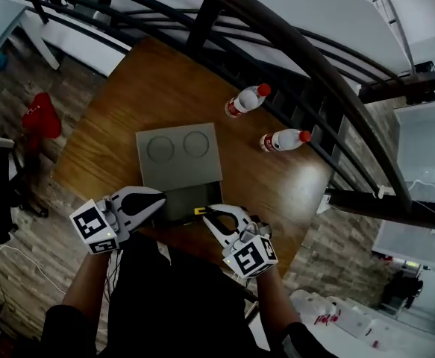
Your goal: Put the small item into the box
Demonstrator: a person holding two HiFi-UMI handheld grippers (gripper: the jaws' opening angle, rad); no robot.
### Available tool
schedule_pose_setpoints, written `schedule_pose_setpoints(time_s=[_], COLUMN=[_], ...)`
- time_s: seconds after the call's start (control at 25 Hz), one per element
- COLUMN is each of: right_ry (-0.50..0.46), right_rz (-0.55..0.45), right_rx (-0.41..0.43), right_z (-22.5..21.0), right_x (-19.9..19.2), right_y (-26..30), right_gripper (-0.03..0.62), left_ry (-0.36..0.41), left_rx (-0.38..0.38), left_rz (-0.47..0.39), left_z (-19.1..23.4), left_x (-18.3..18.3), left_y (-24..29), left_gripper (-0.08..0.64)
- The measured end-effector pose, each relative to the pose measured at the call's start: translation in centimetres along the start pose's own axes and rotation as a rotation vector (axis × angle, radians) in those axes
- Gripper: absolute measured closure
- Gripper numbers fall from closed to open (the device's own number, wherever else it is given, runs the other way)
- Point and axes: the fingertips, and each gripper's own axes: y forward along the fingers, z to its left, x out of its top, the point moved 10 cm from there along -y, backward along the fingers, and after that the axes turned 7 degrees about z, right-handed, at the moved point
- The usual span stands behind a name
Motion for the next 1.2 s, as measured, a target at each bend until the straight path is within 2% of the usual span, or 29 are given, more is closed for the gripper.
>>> schedule_pose_setpoints(time_s=[0.2, 0.64, 1.2], right_ry=[-0.053, -0.103, -0.104], right_rz=[0.066, 0.176, 0.324], right_rx=[0.067, 0.148, 0.159], right_z=[0.4, 1.0, 2.1], right_x=[-1.2, -2.6, -3.9], right_y=[3.2, 7.4, 11.6], right_gripper=[0.537, 0.537, 0.537], left_ry=[-0.037, -0.105, -0.167], left_rx=[0.034, 0.080, 0.109], left_rz=[0.003, -0.039, -0.067], left_z=[-0.3, -1.8, -1.8], left_x=[-2.1, -5.8, -9.1], left_y=[-0.7, -2.8, -5.2], left_gripper=[0.544, 0.543, 0.543])
